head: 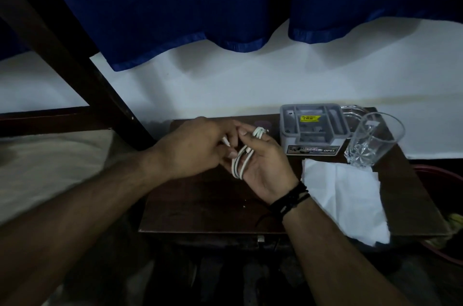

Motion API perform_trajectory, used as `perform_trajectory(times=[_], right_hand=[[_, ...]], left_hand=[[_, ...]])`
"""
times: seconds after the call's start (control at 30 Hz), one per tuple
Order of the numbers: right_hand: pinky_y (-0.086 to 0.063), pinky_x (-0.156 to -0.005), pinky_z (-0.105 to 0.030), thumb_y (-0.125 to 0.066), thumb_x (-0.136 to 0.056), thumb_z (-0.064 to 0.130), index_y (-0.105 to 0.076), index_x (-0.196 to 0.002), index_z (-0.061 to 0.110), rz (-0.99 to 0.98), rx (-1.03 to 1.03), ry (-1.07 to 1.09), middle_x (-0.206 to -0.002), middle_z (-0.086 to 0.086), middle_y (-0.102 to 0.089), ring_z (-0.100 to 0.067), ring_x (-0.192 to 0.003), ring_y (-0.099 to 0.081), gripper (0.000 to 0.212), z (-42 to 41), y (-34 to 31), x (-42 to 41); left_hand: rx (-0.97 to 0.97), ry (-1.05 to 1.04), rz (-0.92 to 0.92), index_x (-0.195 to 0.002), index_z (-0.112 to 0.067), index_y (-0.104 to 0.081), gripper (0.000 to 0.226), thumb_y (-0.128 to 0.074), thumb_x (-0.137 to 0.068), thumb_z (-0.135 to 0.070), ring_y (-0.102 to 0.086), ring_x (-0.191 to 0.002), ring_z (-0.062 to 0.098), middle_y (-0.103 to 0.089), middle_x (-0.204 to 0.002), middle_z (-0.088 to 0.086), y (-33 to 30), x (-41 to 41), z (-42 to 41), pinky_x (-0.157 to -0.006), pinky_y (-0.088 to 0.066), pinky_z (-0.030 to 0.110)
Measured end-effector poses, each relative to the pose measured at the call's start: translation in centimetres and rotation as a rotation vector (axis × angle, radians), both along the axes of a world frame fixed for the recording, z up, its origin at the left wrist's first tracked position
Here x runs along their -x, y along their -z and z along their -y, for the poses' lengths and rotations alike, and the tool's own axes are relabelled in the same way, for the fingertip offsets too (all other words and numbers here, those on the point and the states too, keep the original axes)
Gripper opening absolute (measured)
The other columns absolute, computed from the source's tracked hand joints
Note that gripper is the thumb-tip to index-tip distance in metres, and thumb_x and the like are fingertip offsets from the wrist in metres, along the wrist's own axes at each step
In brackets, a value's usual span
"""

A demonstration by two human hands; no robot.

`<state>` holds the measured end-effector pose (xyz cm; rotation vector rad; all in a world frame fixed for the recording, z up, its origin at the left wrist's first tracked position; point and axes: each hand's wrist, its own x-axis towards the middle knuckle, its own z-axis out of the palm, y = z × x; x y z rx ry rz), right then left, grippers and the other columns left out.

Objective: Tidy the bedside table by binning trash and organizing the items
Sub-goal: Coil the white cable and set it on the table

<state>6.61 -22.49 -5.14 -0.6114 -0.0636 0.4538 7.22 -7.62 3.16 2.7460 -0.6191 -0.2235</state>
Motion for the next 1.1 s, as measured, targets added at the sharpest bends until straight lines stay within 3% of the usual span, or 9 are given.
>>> perform_trajectory(times=[0.07,0.2,0.33,0.47,0.53,0.63,0.77,0.93,1.1], right_hand=[[-0.051,-0.086,-0.042,-0.045,-0.103,0.015,-0.057,-0.130,0.004,0.003,-0.025,-0.013,-0.108,-0.011,-0.071,-0.020,-0.086,-0.070,0.032,0.2,0.3,-0.1],[-0.040,-0.098,-0.054,-0.048,-0.101,0.019,-0.061,-0.128,0.010,-0.067,-0.135,-0.032,-0.122,-0.009,-0.070,-0.021,-0.086,-0.071,0.031,0.4,0.9,-0.4],[-0.035,-0.113,-0.056,-0.040,-0.104,0.019,-0.057,-0.134,0.007,-0.086,-0.168,0.010,-0.137,-0.011,-0.065,-0.025,-0.116,-0.068,0.036,0.5,1.0,-0.7],[-0.048,-0.108,-0.041,-0.039,-0.104,0.016,-0.052,-0.139,0.001,-0.133,-0.146,0.096,-0.130,-0.015,-0.067,-0.027,-0.123,-0.064,0.040,0.4,1.1,-0.7],[-0.050,-0.107,-0.038,-0.041,-0.105,0.021,-0.056,-0.133,0.000,-0.186,-0.159,0.109,-0.124,-0.016,-0.070,-0.028,-0.119,-0.066,0.038,0.2,1.2,-0.7],[-0.049,-0.107,-0.039,-0.048,-0.103,0.037,-0.061,-0.124,0.001,-0.245,-0.158,0.111,-0.120,-0.017,-0.072,-0.027,-0.112,-0.070,0.043,0.3,1.0,-0.6],[-0.052,-0.101,-0.038,-0.048,-0.103,0.040,-0.062,-0.125,0.001,-0.290,-0.150,0.149,-0.122,-0.017,-0.072,-0.025,-0.109,-0.072,0.046,0.5,1.1,-0.7],[-0.051,-0.103,-0.037,-0.046,-0.104,0.034,-0.062,-0.121,-0.002,-0.298,-0.146,0.167,-0.116,-0.017,-0.072,-0.025,-0.108,-0.070,0.043,0.4,0.9,-0.5],[-0.055,-0.099,-0.032,-0.049,-0.103,0.027,-0.068,-0.112,-0.002,-0.279,-0.123,0.153,-0.111,-0.014,-0.074,-0.024,-0.112,-0.069,0.036,0.9,1.0,-0.9]], left_hand=[[0.177,-0.138,-0.092,-0.098,-0.022,-0.051,0.026,-0.075,-0.088,-0.021,-0.064,-0.053,-0.002,-0.070,-0.073,-0.006,0.4,-0.2,0.6,-0.054,-0.051,0.017],[0.554,-0.330,-0.233,-0.097,-0.019,-0.046,0.039,-0.080,-0.082,-0.008,-0.074,-0.063,0.019,-0.074,-0.081,0.011,1.8,-0.1,1.6,-0.055,-0.061,0.036],[0.771,-0.476,-0.262,-0.102,-0.008,-0.062,0.026,-0.079,-0.082,-0.003,-0.073,-0.066,0.020,-0.075,-0.090,0.013,3.2,0.4,2.5,-0.055,-0.061,0.034],[0.482,-0.307,0.054,-0.104,-0.024,-0.079,0.019,-0.075,-0.087,-0.017,-0.072,-0.073,0.005,-0.079,-0.096,-0.006,4.7,1.2,2.9,-0.074,-0.059,0.029],[0.265,-0.189,0.233,-0.104,-0.026,-0.079,0.020,-0.071,-0.086,-0.021,-0.073,-0.089,0.015,-0.078,-0.102,-0.004,4.7,1.6,3.2,-0.081,-0.057,0.032],[0.120,-0.126,0.206,-0.109,-0.025,-0.075,0.025,-0.064,-0.086,-0.029,-0.067,-0.098,0.022,-0.072,-0.110,-0.002,4.1,2.3,4.0,-0.081,-0.055,0.035],[0.134,-0.114,0.118,-0.115,-0.030,-0.070,0.035,-0.066,-0.083,-0.042,-0.062,-0.102,0.016,-0.065,-0.116,-0.007,4.3,3.0,4.4,-0.085,-0.049,0.028],[0.197,-0.150,0.152,-0.107,-0.024,-0.077,0.024,-0.070,-0.084,-0.024,-0.060,-0.095,0.009,-0.073,-0.106,-0.003,4.9,2.1,4.2,-0.077,-0.041,0.019],[0.528,-0.221,-0.202,-0.094,-0.021,-0.079,0.010,-0.074,-0.088,-0.017,-0.065,-0.082,-0.001,-0.072,-0.096,-0.008,4.6,1.6,3.8,-0.074,-0.050,0.018]])
